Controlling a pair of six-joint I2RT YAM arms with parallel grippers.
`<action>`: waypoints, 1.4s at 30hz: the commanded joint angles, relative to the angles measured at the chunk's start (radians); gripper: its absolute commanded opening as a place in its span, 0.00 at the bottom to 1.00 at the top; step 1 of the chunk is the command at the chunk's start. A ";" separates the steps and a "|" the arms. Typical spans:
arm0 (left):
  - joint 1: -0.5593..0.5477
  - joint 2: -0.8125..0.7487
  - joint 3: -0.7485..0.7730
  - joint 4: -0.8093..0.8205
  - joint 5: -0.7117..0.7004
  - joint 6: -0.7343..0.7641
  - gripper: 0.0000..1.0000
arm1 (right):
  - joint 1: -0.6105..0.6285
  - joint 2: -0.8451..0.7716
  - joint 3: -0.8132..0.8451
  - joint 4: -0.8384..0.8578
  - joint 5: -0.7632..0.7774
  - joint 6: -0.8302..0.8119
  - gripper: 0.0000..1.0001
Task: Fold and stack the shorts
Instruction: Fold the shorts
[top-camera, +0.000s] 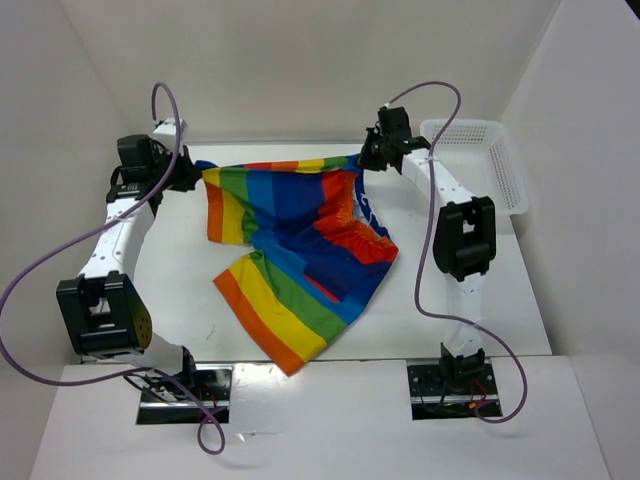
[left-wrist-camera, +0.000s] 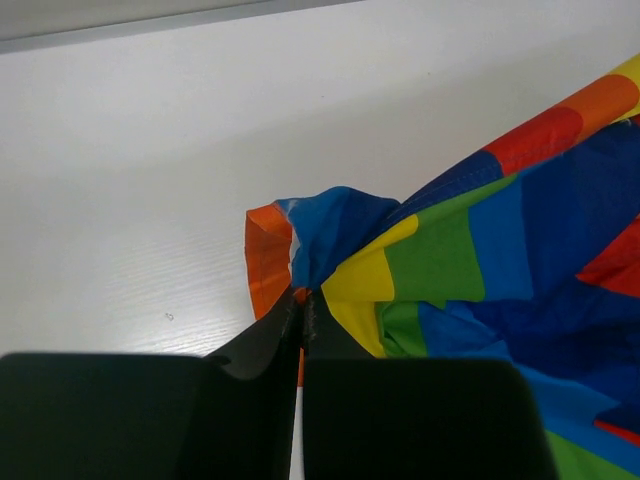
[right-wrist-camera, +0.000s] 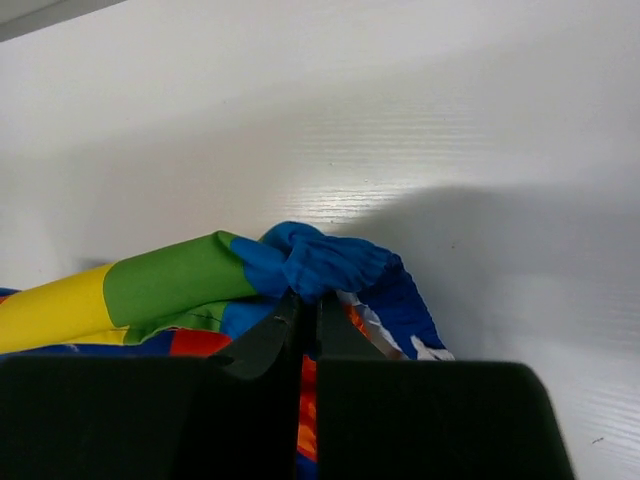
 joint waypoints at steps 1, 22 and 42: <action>0.019 -0.040 0.024 0.080 -0.008 0.007 0.00 | -0.051 -0.085 -0.041 0.051 -0.005 -0.009 0.03; 0.010 -0.598 -0.317 -0.110 0.227 0.007 0.00 | -0.072 -0.604 -0.602 0.140 -0.159 0.049 0.06; -0.226 -1.016 -0.610 -0.239 0.436 0.007 0.92 | -0.281 -1.118 -1.063 0.021 -0.113 0.129 0.90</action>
